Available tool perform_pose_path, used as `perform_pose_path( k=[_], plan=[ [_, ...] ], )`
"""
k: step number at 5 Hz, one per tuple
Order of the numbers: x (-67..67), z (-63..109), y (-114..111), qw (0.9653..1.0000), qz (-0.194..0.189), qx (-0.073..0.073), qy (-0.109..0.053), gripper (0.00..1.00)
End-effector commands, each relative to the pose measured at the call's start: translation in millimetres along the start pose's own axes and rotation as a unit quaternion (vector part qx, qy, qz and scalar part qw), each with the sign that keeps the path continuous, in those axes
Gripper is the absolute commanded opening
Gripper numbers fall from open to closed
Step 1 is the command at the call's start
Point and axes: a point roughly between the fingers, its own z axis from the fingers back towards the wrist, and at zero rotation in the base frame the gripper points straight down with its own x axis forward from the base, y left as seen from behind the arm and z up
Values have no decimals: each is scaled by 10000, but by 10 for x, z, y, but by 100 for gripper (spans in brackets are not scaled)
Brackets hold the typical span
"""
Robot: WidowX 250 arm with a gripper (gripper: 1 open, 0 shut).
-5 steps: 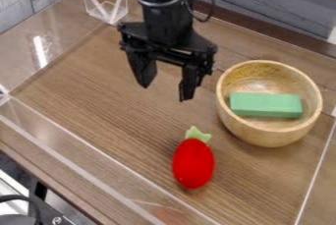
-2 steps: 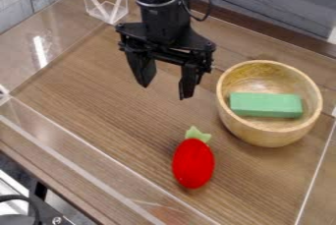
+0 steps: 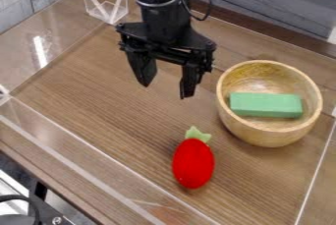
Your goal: Move the red object to the right side of the table
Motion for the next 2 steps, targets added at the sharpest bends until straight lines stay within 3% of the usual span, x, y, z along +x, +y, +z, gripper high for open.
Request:
perform_pose_path(
  k=[1,2],
  plan=[
    [35,18,21,10000,59,4,-65,100],
    [40,34,23,9999,68,-12,-95,100]
  ],
)
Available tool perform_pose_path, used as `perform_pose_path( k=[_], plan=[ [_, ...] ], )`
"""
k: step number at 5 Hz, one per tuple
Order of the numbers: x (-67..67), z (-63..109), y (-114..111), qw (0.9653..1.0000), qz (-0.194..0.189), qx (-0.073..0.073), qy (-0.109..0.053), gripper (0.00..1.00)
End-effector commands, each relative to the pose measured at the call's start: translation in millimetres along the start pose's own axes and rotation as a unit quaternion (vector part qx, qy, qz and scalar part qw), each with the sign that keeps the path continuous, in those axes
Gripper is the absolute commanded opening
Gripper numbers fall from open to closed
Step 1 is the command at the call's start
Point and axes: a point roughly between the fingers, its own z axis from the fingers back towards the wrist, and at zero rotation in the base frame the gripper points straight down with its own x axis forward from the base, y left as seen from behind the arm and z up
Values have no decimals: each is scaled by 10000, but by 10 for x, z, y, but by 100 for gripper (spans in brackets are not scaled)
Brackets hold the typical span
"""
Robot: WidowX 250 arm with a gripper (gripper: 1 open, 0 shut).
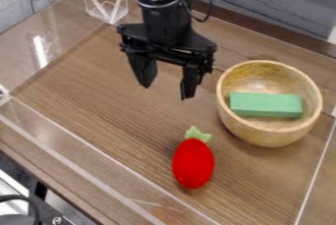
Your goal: Move the red object to the right side of the table
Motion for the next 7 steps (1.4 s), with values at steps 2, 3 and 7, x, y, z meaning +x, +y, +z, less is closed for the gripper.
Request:
perform_pose_path(
  k=[2,3,7],
  plan=[
    [-192,-125,-173,9998,-159,-46,103,100],
    [-326,-233,-338,9993,-336,-99,164,100],
    [-409,-684,-621,9972,-678,-263,178,100]
  ],
)
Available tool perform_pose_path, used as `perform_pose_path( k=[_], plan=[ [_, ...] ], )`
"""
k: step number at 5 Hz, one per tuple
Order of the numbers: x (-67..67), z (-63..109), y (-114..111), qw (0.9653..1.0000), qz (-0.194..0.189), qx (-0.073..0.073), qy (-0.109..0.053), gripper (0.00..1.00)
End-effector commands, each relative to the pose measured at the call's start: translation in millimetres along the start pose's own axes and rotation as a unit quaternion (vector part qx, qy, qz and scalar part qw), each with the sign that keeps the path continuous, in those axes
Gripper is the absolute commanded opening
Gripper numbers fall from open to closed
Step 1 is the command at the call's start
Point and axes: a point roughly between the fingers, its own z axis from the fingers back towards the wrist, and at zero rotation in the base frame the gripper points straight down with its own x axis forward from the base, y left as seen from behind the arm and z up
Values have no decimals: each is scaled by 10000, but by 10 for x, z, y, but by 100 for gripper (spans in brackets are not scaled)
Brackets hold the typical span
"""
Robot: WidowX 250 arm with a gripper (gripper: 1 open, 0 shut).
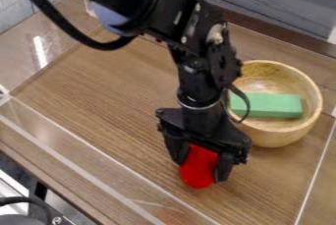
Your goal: Move the red object to the right side of the table
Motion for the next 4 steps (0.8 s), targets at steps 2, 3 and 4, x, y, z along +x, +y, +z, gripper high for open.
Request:
perform_pose_path(
  k=[2,3,4],
  plan=[
    [49,-33,-22,9999,-113,-110,-27,100],
    [79,-42,-5,9998,-139,-119,-32,100],
    [109,-41,9,9998,-154,-134,-46,100]
  ],
)
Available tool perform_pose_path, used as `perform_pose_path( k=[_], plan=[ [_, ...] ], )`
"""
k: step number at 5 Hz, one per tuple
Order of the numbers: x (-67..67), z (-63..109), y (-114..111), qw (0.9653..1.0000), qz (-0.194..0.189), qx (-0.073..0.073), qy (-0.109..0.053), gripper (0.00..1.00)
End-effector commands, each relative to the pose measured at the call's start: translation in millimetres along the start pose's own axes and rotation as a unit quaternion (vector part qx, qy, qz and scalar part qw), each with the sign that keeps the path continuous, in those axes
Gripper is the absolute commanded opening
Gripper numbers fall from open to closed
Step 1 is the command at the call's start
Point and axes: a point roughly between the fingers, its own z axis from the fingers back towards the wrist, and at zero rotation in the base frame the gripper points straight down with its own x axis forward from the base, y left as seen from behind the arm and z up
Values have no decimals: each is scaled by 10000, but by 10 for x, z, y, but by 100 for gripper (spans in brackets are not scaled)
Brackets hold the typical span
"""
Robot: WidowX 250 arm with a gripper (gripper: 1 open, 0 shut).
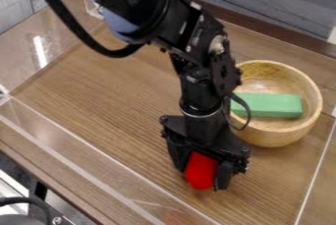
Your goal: Move the red object to the right side of the table
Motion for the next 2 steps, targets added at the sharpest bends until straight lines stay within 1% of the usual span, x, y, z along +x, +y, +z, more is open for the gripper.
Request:
perform_pose_path(
  k=[1,2],
  plan=[
    [137,79,-8,9998,4,-62,-215,100],
    [149,90,3,9997,12,-70,-219,100]
  ],
)
